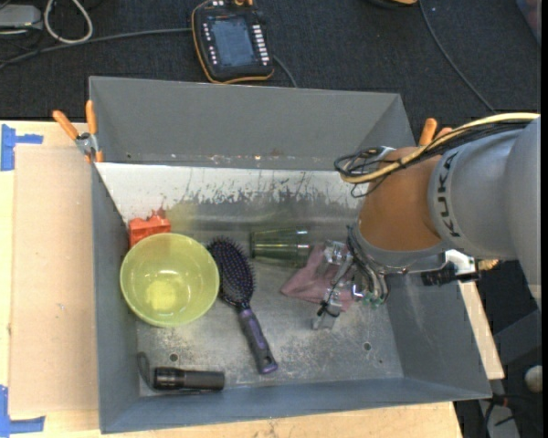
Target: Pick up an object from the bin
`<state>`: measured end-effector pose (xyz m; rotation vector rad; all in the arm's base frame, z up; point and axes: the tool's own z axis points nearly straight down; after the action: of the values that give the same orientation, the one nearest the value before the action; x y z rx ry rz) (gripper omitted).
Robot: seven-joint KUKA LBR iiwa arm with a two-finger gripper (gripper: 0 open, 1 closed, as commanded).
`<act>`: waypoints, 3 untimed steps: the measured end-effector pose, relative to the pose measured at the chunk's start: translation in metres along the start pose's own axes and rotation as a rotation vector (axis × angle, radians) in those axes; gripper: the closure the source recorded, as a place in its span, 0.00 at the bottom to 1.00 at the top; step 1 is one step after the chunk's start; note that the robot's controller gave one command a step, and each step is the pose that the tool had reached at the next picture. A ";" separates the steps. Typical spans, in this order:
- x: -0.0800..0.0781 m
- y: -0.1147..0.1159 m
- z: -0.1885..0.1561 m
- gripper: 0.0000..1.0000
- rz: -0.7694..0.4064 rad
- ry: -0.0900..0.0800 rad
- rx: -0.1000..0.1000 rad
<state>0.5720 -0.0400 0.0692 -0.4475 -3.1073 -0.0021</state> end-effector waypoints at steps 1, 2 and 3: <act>-0.001 -0.001 -0.001 0.00 -0.060 -0.001 0.001; -0.002 -0.001 -0.002 1.00 -0.019 -0.006 -0.001; -0.002 -0.001 -0.002 1.00 -0.008 -0.006 0.000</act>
Offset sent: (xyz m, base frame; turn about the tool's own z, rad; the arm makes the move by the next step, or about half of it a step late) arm 0.0000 0.0002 0.0000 0.0050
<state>0.5739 -0.0414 0.0713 -0.4361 -3.1146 -0.0015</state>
